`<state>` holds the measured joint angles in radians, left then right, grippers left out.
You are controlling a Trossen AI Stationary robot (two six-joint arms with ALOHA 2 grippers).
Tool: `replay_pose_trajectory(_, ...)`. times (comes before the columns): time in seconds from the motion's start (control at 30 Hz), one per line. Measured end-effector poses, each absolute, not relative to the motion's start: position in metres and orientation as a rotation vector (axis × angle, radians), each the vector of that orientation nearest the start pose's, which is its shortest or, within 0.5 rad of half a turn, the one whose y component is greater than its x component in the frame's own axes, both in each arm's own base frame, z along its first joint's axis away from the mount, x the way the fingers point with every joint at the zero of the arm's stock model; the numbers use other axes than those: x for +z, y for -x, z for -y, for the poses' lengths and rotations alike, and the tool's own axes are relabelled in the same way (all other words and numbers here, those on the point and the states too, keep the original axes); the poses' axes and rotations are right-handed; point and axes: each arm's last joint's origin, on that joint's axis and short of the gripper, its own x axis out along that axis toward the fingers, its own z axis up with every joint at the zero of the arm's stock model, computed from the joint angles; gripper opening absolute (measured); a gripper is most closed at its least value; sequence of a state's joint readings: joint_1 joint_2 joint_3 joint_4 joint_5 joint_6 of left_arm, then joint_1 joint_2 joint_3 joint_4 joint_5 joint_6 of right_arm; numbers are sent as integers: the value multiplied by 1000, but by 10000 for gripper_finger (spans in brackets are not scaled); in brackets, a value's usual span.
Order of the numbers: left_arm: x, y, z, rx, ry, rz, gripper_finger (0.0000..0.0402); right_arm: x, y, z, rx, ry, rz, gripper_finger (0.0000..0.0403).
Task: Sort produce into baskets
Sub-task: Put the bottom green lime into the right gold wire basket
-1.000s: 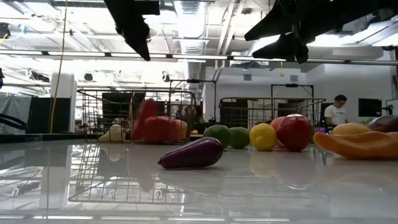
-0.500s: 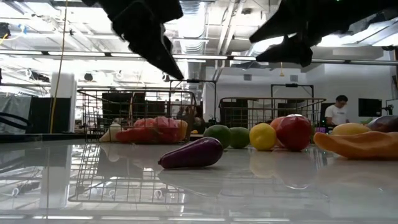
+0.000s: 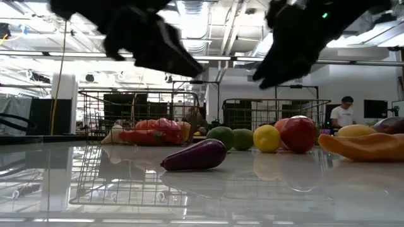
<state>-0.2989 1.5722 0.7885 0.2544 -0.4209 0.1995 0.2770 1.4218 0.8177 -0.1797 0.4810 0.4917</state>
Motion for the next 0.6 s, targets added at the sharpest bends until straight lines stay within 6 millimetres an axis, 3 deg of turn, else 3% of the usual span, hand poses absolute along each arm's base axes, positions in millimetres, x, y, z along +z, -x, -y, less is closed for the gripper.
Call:
replay_pose_trajectory(0.13, 186, -272, 68, 118, -278, -429, 256, 203, -301, -62, -322, -119, -710, 320)
replay_pose_trajectory(0.3, 200, -236, 65, 107, -152, -355, 256, 198, -338, -68, -250, 32, -749, 328)
replay_pose_trajectory(0.43, 210, -215, 65, 89, -83, -307, 256, 192, -363, -71, -206, 139, -797, 352)
replay_pose_trajectory(0.6, 217, -200, 62, 84, -59, -264, 256, 184, -379, -60, -231, 195, -944, 382)
